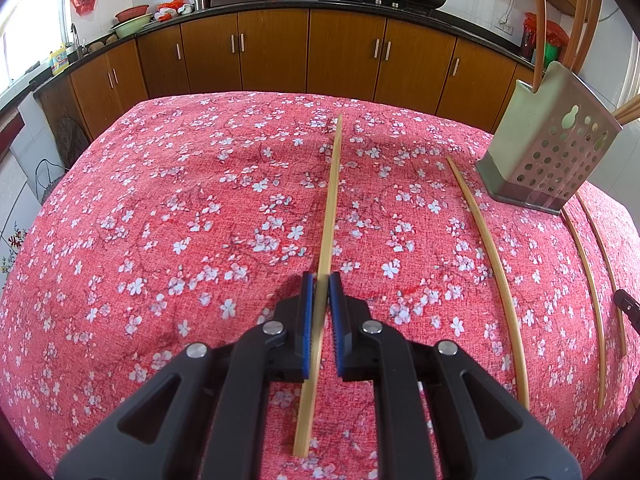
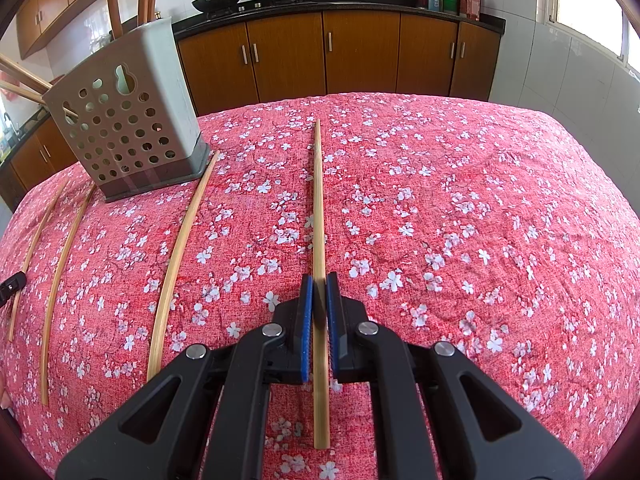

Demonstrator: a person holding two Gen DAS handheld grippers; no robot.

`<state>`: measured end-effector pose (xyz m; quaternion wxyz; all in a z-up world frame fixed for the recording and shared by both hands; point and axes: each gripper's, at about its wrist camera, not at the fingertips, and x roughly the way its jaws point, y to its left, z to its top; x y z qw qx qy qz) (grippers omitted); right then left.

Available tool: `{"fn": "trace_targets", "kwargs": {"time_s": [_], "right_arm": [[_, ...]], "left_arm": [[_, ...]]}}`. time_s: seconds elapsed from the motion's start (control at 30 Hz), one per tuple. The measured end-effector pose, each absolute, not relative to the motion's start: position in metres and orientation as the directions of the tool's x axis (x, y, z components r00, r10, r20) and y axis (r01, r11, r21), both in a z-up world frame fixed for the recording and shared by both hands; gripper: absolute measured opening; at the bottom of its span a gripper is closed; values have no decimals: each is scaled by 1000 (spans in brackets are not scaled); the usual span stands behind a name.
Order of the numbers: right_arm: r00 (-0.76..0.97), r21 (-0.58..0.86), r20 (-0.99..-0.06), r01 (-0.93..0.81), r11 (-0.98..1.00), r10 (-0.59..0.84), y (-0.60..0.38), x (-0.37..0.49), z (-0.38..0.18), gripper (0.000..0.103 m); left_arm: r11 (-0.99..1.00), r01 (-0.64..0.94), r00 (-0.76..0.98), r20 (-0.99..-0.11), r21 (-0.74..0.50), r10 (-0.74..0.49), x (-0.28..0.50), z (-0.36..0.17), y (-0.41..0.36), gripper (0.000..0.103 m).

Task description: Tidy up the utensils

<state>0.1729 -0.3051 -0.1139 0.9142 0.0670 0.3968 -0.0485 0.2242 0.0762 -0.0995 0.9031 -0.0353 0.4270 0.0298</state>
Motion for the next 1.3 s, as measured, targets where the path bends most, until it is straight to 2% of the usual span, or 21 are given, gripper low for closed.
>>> {"fn": "trace_targets", "kwargs": {"time_s": [1.0, 1.27, 1.3], "right_arm": [[680, 86, -732, 143, 986, -35, -305, 173, -114, 8], [681, 83, -732, 121, 989, -21, -301, 155, -115, 8], [682, 94, -731, 120, 988, -14, -303, 154, -115, 8]], "left_arm": [[996, -83, 631, -776, -45, 17, 224, -98, 77, 12], [999, -52, 626, -779, -4, 29, 202, -97, 72, 13], [999, -48, 626, -779, 1, 31, 201, -97, 71, 10]]}}
